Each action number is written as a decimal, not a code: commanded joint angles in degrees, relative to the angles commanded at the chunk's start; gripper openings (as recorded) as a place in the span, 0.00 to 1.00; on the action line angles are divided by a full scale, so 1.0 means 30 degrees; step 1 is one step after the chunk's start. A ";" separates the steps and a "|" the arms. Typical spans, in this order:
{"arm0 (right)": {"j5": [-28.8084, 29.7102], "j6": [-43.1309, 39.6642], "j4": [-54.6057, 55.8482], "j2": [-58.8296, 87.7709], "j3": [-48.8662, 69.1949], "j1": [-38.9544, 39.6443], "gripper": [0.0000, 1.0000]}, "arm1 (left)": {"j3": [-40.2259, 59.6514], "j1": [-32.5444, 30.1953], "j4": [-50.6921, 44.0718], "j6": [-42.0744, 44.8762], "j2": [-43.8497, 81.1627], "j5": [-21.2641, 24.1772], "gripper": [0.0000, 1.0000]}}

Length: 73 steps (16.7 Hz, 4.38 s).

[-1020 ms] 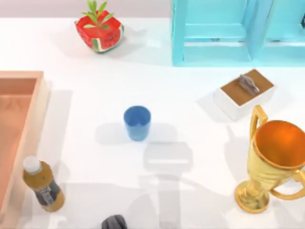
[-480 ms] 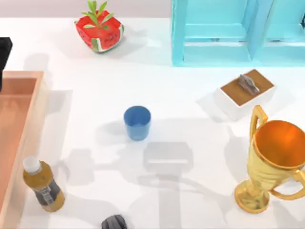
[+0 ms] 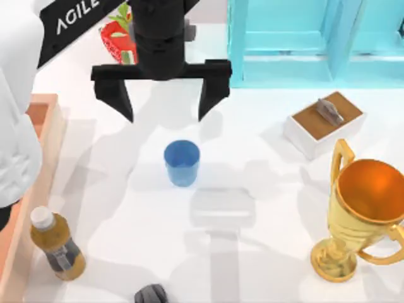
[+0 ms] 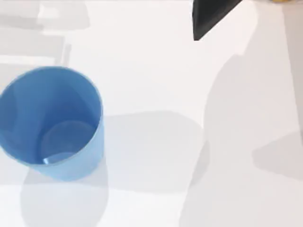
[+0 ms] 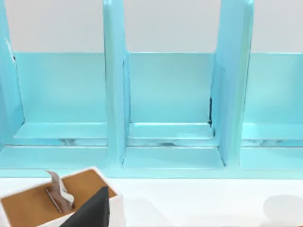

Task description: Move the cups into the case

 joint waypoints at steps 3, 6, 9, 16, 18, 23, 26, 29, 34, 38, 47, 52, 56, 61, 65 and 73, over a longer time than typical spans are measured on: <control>0.0000 0.0000 0.0000 0.0000 0.0000 0.0000 1.00 | 0.1523 -0.1606 0.0338 -0.1626 0.1393 0.0011 1.00; 0.0000 0.0000 0.0000 0.0000 0.0000 0.0000 1.00 | 0.1651 -0.1735 0.0371 -0.1756 0.1509 0.0011 1.00; 0.0000 0.0000 0.0000 0.0000 0.0000 0.0000 1.00 | 0.1530 -0.1687 0.0406 -0.1730 0.1460 0.0023 1.00; 0.0000 0.0000 0.0000 0.0000 0.0000 0.0000 1.00 | -0.3341 -0.1667 0.5394 -0.1688 0.1475 0.0012 1.00; 0.0000 0.0000 0.0000 0.0000 0.0000 0.0000 1.00 | -0.4884 -0.1676 0.6990 -0.1695 0.1535 0.0012 1.00; 0.0000 0.0000 0.0000 0.0000 0.0000 0.0000 1.00 | -0.5778 -0.1688 0.7893 -0.1708 0.1603 0.0012 1.00; 0.0000 0.0000 0.0000 0.0000 0.0000 0.0000 1.00 | -0.5778 -0.1688 0.7893 -0.1708 0.1603 0.0012 0.85; 0.0000 0.0000 0.0000 0.0000 0.0000 0.0000 1.00 | -0.5778 -0.1688 0.7893 -0.1708 0.1603 0.0012 0.62; 0.0000 0.0000 0.0000 0.0000 0.0000 0.0000 1.00 | -0.5778 -0.1688 0.7893 -0.1708 0.1603 0.0012 0.25; 0.0000 0.0000 0.0000 0.0000 0.0000 0.0000 1.00 | -0.5778 -0.1688 0.7893 -0.1708 0.1603 0.0012 0.00; 0.0000 0.0000 0.0000 0.0000 0.0000 0.0000 1.00 | -0.5786 -0.1641 0.7841 -0.1646 0.1516 0.0007 0.00; 0.0000 0.0000 0.0000 0.0000 0.0000 0.0000 1.00 | -0.6048 0.0152 0.5784 0.0114 -0.0811 -0.0015 0.00; 0.0000 0.0000 0.0000 0.0000 0.0000 0.0000 1.00 | -0.6276 0.1849 0.3823 0.1787 -0.2995 -0.0031 0.00; 0.0000 0.0000 0.0000 0.0000 0.0000 0.0000 1.00 | -0.6257 0.2054 0.3509 0.2082 -0.3307 -0.0069 0.00; 0.0000 0.0000 0.0000 0.0000 0.0000 0.0000 1.00 | -0.7346 0.3366 0.3473 0.3371 -0.4473 -0.0162 0.00; 0.0000 0.0000 0.0000 0.0000 0.0000 0.0000 1.00 | -1.1019 1.1546 0.3255 1.2141 -0.8642 -0.0442 0.00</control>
